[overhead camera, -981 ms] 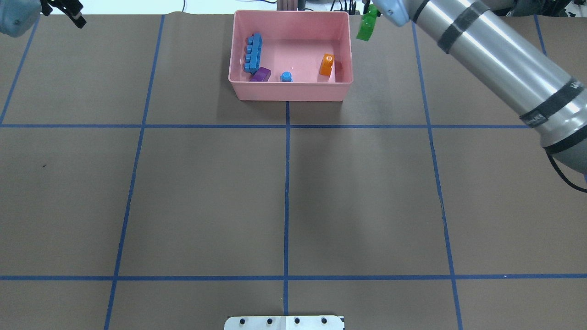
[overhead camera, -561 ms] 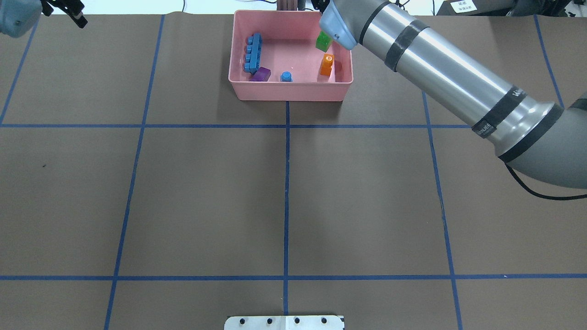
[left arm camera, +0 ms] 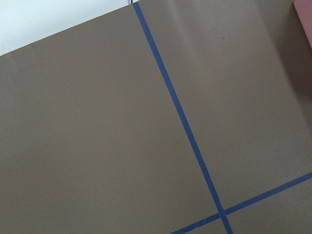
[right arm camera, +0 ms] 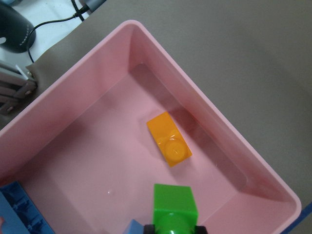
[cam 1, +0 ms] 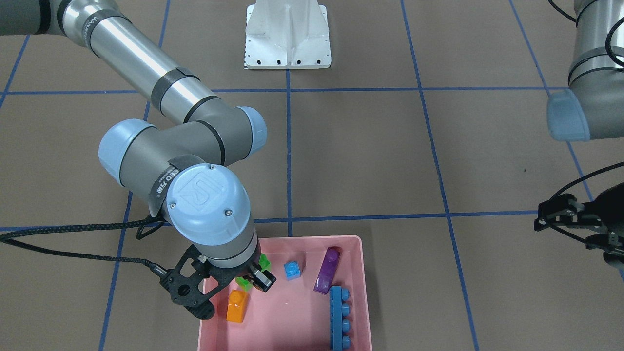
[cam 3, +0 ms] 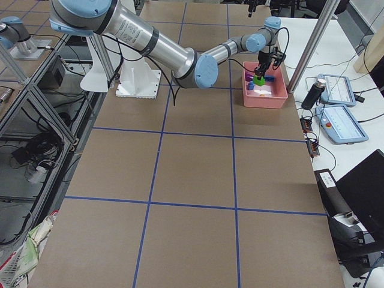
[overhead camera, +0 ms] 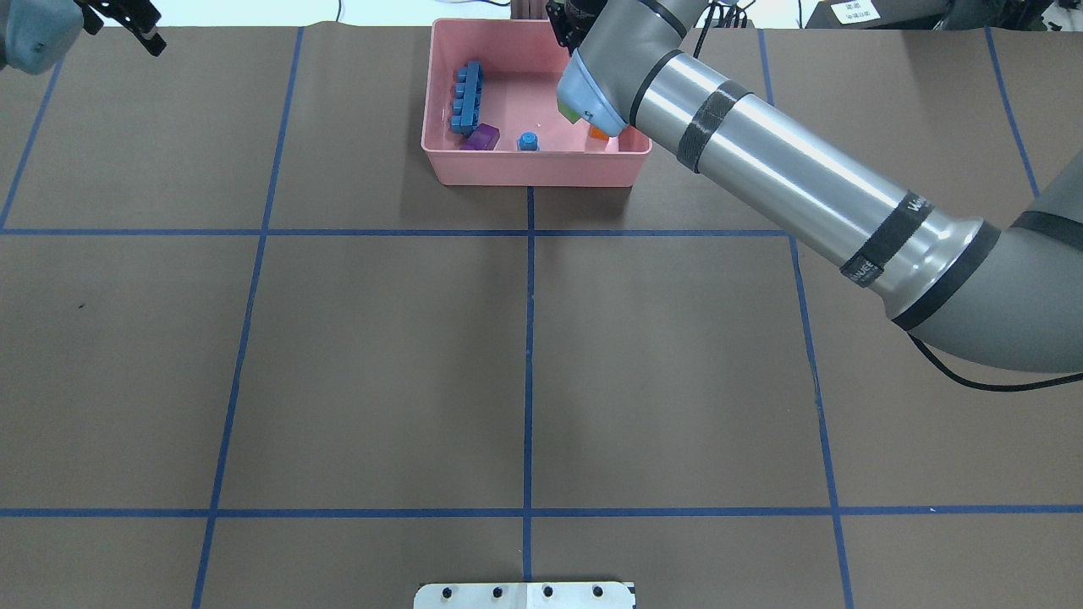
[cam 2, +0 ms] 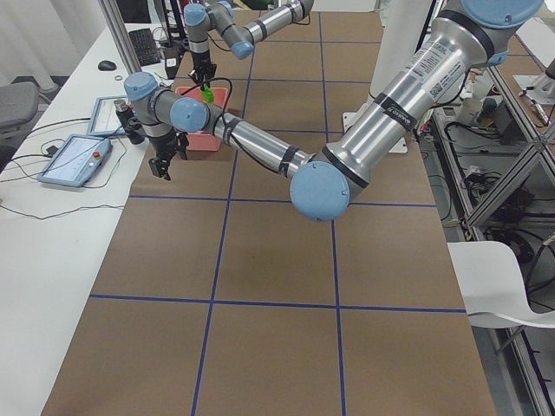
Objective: Put all blocks into box
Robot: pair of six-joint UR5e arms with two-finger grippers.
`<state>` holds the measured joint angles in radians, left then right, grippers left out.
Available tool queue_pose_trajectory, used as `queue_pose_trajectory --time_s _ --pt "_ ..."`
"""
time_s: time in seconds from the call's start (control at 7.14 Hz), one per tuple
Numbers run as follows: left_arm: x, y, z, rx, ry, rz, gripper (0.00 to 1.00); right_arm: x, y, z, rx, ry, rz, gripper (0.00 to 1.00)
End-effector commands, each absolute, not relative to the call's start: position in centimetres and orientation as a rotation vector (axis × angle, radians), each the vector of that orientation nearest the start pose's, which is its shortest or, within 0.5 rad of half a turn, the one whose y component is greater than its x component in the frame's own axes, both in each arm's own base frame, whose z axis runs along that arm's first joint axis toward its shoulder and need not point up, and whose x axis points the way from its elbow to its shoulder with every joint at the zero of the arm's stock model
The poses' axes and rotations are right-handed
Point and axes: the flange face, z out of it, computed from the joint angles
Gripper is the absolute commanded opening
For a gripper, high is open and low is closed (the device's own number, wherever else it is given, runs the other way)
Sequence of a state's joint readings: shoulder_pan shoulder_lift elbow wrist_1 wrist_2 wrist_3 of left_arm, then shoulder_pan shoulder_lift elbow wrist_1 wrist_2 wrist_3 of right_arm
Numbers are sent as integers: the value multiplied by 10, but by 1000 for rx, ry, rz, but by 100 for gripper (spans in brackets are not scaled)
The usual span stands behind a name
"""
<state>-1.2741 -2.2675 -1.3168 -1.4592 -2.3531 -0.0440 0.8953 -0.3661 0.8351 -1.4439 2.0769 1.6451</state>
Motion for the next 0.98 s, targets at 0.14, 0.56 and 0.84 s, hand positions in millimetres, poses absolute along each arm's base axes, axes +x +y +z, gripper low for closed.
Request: queue_pose_trajectory --time_s 0.14,0.56,0.84 --pt "164 -730 351 175 824 363 100 -502 -726 158 -200 -725 827 83" --pt "173 -728 349 181 828 375 100 -482 -725 154 -168 -761 801 99" --pt "171 -723 370 184 826 379 100 -433 -737 188 -118 -772 692 99"
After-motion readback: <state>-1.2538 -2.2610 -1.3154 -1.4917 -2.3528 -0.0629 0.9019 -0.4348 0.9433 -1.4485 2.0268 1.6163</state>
